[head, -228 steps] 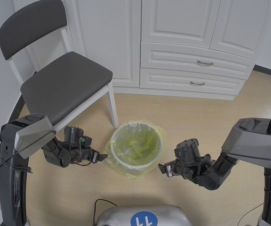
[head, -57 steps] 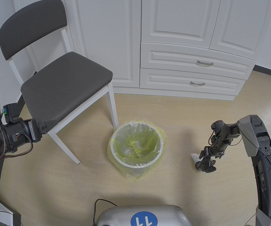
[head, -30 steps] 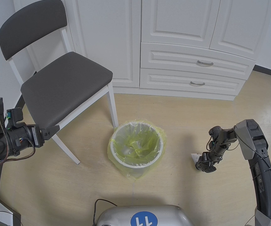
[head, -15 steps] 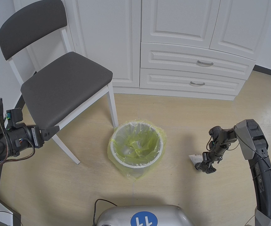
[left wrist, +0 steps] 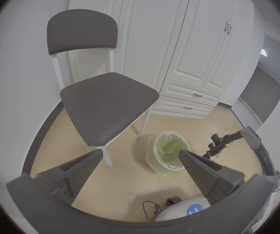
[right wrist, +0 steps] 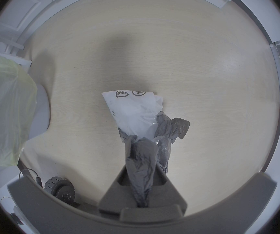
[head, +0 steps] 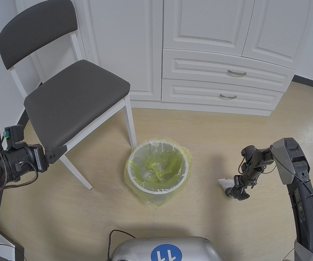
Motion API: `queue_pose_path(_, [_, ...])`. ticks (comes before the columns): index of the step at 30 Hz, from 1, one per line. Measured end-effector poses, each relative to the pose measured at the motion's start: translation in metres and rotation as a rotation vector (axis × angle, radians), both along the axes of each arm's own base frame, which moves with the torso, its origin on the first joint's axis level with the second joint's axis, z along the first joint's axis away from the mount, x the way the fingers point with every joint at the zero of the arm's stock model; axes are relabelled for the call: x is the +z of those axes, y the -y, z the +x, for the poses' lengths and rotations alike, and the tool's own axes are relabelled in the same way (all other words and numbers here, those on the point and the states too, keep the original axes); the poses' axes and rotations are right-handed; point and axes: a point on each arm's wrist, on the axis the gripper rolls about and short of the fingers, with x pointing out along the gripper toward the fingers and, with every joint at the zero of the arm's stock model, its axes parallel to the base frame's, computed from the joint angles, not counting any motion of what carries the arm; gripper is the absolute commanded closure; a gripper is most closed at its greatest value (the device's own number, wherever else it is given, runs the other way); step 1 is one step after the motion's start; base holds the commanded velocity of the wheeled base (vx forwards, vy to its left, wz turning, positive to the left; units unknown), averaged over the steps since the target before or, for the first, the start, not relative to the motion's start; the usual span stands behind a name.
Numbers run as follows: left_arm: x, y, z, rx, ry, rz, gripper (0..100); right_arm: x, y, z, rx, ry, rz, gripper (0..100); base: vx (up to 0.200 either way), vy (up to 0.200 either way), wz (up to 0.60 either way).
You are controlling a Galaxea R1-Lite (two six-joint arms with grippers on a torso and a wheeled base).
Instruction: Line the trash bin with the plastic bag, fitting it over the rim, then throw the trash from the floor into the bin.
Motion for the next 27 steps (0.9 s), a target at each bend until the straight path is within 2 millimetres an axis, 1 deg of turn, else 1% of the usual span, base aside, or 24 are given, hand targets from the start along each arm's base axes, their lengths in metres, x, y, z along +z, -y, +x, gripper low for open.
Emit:
queue_pose_path(4, [0.0, 0.0, -0.001, -0.002, 0.018, 0.001, 0, 0.001, 0.0, 0.0, -0.023, 0.004, -0.007, 100, 0.0, 0.0, 0.0])
queue_pose_path(10, [0.0, 0.0, -0.004, -0.012, 0.052, 0.022, 0, 0.001, 0.0, 0.001, -0.139, 0.021, -0.062, 100, 0.0, 0.0, 0.0])
queue_pose_path(14, [0.0, 0.0, -0.006, -0.015, 0.065, 0.029, 0, 0.001, -0.004, 0.006, -0.198, 0.075, -0.063, 100, 0.0, 0.0, 0.0])
queue_pose_path(19, [0.001, -0.001, -0.008, -0.016, 0.072, 0.03, 0, -0.002, -0.009, 0.015, -0.237, 0.182, -0.083, 100, 0.0, 0.0, 0.0])
queue_pose_path(23, [0.002, -0.001, -0.009, -0.015, 0.077, 0.029, 0, -0.006, -0.013, 0.026, -0.265, 0.313, -0.09, 100, 0.0, 0.0, 0.0])
queue_pose_path(27, [0.003, -0.001, -0.01, -0.015, 0.081, 0.029, 0, -0.008, -0.016, 0.031, -0.274, 0.403, -0.078, 100, 0.0, 0.0, 0.0])
